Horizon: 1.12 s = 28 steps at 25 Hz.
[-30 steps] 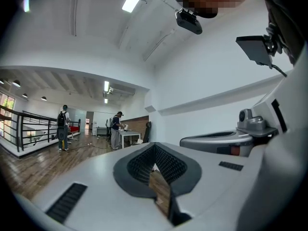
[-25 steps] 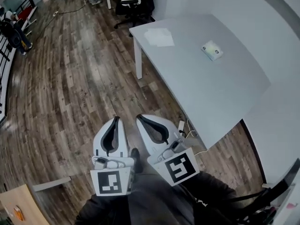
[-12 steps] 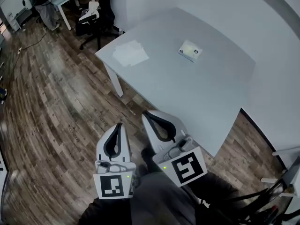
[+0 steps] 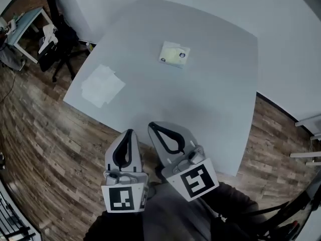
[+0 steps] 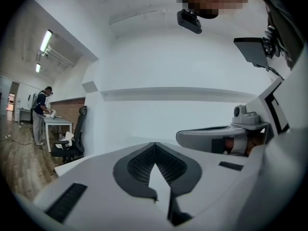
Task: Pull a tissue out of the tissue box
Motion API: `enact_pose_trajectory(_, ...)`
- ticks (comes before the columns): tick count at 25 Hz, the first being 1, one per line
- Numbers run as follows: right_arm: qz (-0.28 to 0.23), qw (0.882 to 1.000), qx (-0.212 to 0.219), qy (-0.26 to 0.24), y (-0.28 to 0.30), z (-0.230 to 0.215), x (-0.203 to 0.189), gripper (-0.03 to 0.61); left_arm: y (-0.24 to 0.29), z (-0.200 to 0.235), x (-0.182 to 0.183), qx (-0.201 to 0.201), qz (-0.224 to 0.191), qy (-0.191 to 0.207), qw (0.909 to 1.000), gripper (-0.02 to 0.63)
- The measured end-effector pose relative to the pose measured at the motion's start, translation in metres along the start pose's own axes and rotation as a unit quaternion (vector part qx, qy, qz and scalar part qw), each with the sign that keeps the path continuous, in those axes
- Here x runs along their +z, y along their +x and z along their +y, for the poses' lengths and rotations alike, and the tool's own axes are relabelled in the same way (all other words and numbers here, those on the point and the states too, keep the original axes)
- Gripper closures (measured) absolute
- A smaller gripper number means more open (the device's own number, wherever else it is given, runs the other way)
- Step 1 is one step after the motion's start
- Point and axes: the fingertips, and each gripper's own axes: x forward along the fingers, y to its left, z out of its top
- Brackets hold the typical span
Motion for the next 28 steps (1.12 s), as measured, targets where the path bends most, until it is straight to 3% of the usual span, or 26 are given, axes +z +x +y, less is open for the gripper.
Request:
enact_pose_trajectory(9,-0.009,0.995,-0.097,-0.001,0.022,-0.096,0.039,0.577,0.108,-0.022,0.052,-0.091,-0.023,0.002,0.9956,0.612)
enact_pose_trajectory(13,-0.010,0.990,-0.141,-0.001,0.032,-0.139,0.044,0.577,0.154,-0.028,0.054,-0.124,-0.014,-0.003,0.9922,0.612)
enact_pose_trajectory(17,0.016,0.984,-0.178,0.014,0.057,-0.192,0.017,0.577,0.219,-0.034,0.029,-0.163,0.018,-0.016,0.9863,0.612)
enact_pose_trajectory(21,0.038,0.975,-0.214,0.049,0.091,-0.249,-0.027,0.577,0.285,-0.037,-0.015,-0.210,0.072,-0.021,0.9748,0.612)
enact_pose_trajectory(28,0.078,0.967,-0.240,0.048,0.130,-0.328,-0.087,0.548,0.363,-0.037,-0.091,-0.242,0.156,-0.038,0.9569,0.612)
